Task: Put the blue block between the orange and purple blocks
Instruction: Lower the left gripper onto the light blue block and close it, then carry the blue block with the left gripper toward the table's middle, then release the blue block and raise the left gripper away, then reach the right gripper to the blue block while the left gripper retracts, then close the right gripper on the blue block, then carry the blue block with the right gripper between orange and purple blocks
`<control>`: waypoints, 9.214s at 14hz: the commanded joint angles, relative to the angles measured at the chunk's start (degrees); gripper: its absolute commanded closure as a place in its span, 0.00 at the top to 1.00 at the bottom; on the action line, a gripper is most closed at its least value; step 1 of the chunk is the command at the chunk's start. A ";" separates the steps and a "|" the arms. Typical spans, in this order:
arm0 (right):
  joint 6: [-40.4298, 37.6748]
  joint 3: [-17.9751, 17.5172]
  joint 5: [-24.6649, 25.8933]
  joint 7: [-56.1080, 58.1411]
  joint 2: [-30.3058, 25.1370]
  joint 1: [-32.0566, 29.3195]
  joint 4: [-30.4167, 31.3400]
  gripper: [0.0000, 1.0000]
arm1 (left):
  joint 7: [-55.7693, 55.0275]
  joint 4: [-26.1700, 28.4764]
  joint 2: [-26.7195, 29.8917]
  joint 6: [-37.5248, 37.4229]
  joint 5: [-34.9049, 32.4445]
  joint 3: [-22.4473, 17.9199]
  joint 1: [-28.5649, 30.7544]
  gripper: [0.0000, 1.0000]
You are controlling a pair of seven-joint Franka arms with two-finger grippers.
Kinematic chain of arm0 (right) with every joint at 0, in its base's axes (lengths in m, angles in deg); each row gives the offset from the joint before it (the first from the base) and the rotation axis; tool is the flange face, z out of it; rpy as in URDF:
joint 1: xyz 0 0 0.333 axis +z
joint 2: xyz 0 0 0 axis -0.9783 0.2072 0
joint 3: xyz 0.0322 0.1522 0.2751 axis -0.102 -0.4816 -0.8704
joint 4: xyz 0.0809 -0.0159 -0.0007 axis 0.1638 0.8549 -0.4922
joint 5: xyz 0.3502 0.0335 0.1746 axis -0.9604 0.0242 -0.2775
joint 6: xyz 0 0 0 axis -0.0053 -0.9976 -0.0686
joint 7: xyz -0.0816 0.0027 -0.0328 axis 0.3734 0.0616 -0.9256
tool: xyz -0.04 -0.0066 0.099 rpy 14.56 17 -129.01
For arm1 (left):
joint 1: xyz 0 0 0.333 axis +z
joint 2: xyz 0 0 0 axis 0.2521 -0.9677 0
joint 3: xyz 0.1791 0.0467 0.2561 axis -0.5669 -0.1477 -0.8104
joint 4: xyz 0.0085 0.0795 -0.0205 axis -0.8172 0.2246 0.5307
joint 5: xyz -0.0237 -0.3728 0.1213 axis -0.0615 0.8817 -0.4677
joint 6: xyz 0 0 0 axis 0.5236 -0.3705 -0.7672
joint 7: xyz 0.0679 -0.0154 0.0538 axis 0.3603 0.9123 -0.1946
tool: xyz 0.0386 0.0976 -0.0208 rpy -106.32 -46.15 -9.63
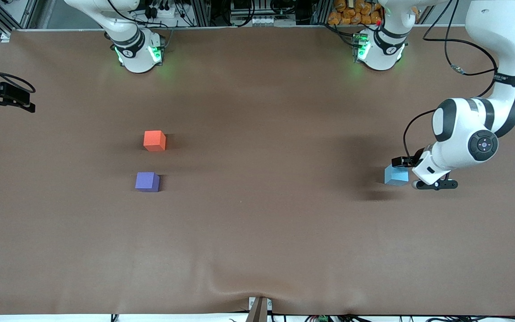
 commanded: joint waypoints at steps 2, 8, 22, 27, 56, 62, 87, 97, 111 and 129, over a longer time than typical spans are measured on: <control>0.45 -0.07 -1.09 -0.71 -1.83 -0.31 1.73 1.00 | 0.82 -2.71 -4.31 2.58 0.38 0.33 -0.23 1.00; 0.18 -0.07 -1.09 -0.71 -1.83 -0.31 1.73 1.00 | 0.73 -5.08 -8.01 2.67 0.21 0.42 -0.58 1.00; 0.27 -0.07 -1.09 -0.53 -1.48 -0.40 1.20 1.00 | -10.67 -9.99 -6.16 -0.32 0.38 8.58 -2.08 0.51; 0.45 -0.07 -1.09 -0.53 -1.48 -0.05 1.11 1.00 | -26.04 -20.97 -10.37 -2.78 1.18 10.44 -14.88 0.51; 0.28 -0.07 -1.17 0.17 0.62 -0.67 -4.49 1.00 | -41.19 -41.74 -12.07 -6.71 2.76 -2.04 -36.55 1.00; -2.35 -0.34 -0.36 6.80 2.47 2.33 -6.00 1.00 | -35.15 -36.31 -5.92 -19.12 -2.51 -2.04 -24.60 1.00; 34.08 -0.60 -12.69 -35.32 26.45 37.98 5.07 1.00 | 0.38 -34.09 19.32 -49.01 -1.46 -2.04 -5.34 1.00; 46.15 -0.60 -8.29 -55.99 37.01 45.30 3.58 1.00 | 4.25 -33.65 19.59 -48.13 -0.50 -2.39 -4.37 1.00; 38.56 -0.42 -7.94 -49.52 37.72 41.90 -2.56 0.00 | 4.95 -33.57 18.44 -45.93 -0.67 -2.39 -2.70 1.00; 34.36 0.46 -2.40 -21.54 17.76 15.68 23.34 0.00 | 4.95 -33.30 17.30 -44.97 -0.76 -2.39 -2.52 1.00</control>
